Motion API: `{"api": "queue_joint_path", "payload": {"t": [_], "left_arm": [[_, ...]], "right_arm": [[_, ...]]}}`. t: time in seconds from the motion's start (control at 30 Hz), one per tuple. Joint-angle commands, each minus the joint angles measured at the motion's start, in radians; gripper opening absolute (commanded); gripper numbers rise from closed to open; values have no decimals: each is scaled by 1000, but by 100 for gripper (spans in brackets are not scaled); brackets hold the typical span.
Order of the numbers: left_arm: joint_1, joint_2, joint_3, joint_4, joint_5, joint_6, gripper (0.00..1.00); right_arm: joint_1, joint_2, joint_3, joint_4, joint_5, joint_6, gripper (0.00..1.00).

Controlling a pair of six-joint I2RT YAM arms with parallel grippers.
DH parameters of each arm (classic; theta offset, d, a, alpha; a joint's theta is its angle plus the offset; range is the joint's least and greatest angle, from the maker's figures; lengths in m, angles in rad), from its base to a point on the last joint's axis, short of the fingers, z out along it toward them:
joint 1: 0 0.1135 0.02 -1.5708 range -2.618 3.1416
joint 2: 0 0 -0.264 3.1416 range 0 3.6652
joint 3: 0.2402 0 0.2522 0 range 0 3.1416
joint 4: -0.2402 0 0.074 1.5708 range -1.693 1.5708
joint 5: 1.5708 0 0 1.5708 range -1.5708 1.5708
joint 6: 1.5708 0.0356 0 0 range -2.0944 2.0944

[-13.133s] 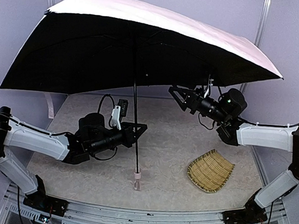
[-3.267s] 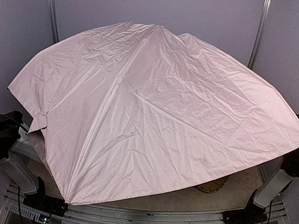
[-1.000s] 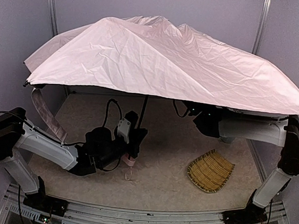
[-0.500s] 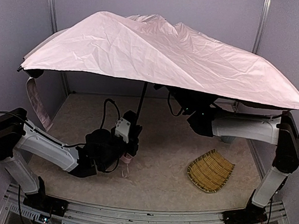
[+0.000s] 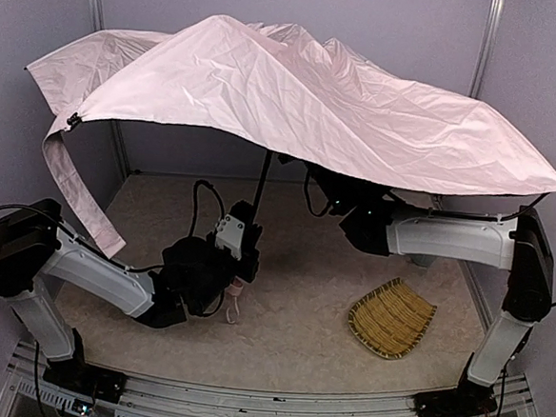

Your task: Put away the umbrella

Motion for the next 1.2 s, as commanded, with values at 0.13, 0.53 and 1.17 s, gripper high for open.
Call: {"api": "queue_joint_path", "payload": {"t": [0.13, 0.53, 1.17], "left_arm": [[38, -150, 189, 180, 457, -23, 0], [94, -171, 124, 216, 451, -98, 0], [115, -130, 76, 417, 348, -44, 0]], "right_arm": [[74, 255, -142, -710, -141, -87, 14], [74, 276, -153, -686, -140, -75, 13], [132, 320, -174, -676, -157, -34, 12]]}}
